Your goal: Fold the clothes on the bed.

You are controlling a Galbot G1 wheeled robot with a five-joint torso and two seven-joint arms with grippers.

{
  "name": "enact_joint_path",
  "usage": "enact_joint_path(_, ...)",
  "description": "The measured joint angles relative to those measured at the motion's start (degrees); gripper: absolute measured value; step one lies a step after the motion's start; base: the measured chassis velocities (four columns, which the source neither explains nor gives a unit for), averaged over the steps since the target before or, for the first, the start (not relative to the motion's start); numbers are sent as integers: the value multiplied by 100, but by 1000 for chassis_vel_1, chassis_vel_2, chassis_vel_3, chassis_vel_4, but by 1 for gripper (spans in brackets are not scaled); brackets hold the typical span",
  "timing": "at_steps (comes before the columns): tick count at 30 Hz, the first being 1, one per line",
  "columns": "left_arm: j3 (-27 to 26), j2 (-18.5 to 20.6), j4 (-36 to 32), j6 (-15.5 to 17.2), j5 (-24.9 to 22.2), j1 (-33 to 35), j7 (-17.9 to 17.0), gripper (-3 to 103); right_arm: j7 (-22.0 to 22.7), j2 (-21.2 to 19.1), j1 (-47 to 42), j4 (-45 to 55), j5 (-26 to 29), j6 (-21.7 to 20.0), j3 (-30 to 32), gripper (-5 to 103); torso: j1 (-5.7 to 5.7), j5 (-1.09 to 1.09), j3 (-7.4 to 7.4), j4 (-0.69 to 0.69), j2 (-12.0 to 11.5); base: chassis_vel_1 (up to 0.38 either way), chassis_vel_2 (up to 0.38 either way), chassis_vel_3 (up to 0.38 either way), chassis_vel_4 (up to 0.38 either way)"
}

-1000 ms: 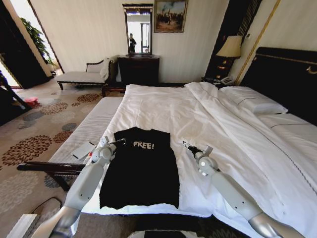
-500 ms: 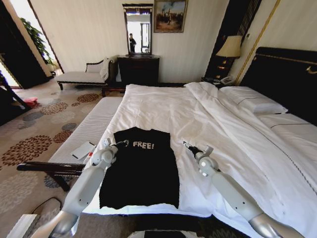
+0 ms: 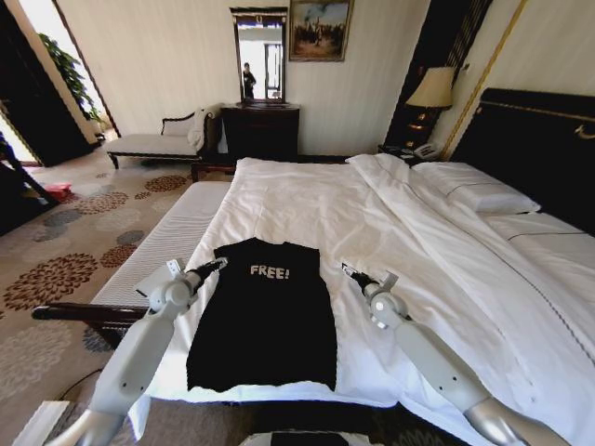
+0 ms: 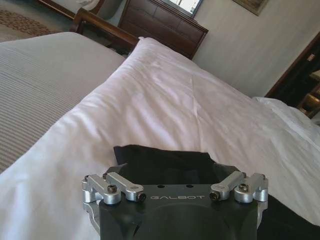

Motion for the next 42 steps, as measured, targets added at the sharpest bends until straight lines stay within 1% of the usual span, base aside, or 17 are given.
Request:
enact_joint_path(2, 32, -32, 424, 55, 2, -263, -3, 99, 1, -7, -1, 10, -3, 0, -2, 100, 0, -1, 0, 0, 0, 0, 0, 0, 0)
enact_joint_path(3, 32, -32, 424, 55, 2, -263, -3, 99, 1, -7, -1, 10, -3, 0, -2, 100, 0, -1, 0, 0, 0, 0, 0, 0, 0)
enact_joint_path(7, 108, -226, 1385, 200, 33, -750, -8, 100, 1, -42, -3, 36, 2, 0, -2, 100, 2, -2, 1, 1, 0, 0, 0, 0, 0)
enact_joint_path(8, 108, -226, 1385, 200, 33, -750, -8, 100, 1, -42, -3, 36, 2, 0, -2, 100, 2, -2, 1, 1, 0, 0, 0, 0, 0)
enact_joint_path(12, 143, -462, 2135, 203, 270, -1178, 244, 100, -11, -78, 20, -19, 34, 0, -1, 100, 2, -2, 1, 0, 0, 0, 0, 0, 0)
enact_joint_path(13, 143, -462, 2135, 203, 270, -1178, 244, 100, -11, -78, 20, -19, 34, 0, -1, 100, 2, -2, 1, 0, 0, 0, 0, 0, 0)
enact_joint_path(15, 133, -580, 2499, 187, 354, -1421, 391, 100, -14, -78, 20, -38, 38, 0, -1, 100, 2, 0, 1, -1, 0, 0, 0, 0, 0)
enact_joint_path(21, 114, -677, 2774, 150, 460, -1569, 611, 100, -15, -75, 75, -82, 43, -20, -71, 100, 2, 0, 1, 0, 0, 0, 0, 0, 0)
enact_joint_path(22, 87, -704, 2815, 142, 495, -1569, 639, 103, -15, -73, 122, -101, 52, -26, -104, 100, 2, -1, 0, 1, 0, 0, 0, 0, 0)
enact_joint_path(25, 51, -725, 2858, 132, 525, -1568, 678, 101, -15, -70, 165, -117, 64, -30, -140, 100, 1, -1, 0, 1, 0, 0, 0, 0, 0)
enact_joint_path(28, -1, -735, 2935, 99, 575, -1569, 743, 92, -14, -55, 205, -134, 66, -33, -185, 100, 1, -1, 0, 1, 0, 0, 0, 0, 0)
enact_joint_path(29, -1, -735, 2935, 99, 575, -1569, 743, 92, -14, -55, 205, -134, 66, -33, -185, 100, 1, -1, 0, 1, 0, 0, 0, 0, 0)
enact_joint_path(31, -30, -735, 2990, 76, 593, -1577, 775, 81, -14, -36, 232, -147, 63, -34, -223, 100, 1, -1, 0, 1, 0, 0, 0, 0, 0)
enact_joint_path(34, -57, -732, 3078, 40, 642, -1587, 820, 77, -13, -16, 273, -158, 58, -34, -275, 100, 0, -1, 0, 0, 0, 0, 0, 0, 0)
enact_joint_path(37, -98, -724, 3194, -9, 737, -1593, 883, 60, -9, 15, 384, -178, 57, -35, -379, 100, 0, -1, 0, 1, 0, 0, 0, 0, 0)
enact_joint_path(38, -98, -724, 3194, -9, 737, -1593, 883, 60, -9, 15, 384, -178, 57, -35, -379, 100, 0, -1, 0, 1, 0, 0, 0, 0, 0)
enact_joint_path(42, -135, -746, 3300, -49, 809, -1648, 919, 38, -3, 31, 498, -188, 71, -37, -474, 100, 0, -1, 0, 2, 0, 0, 0, 0, 0)
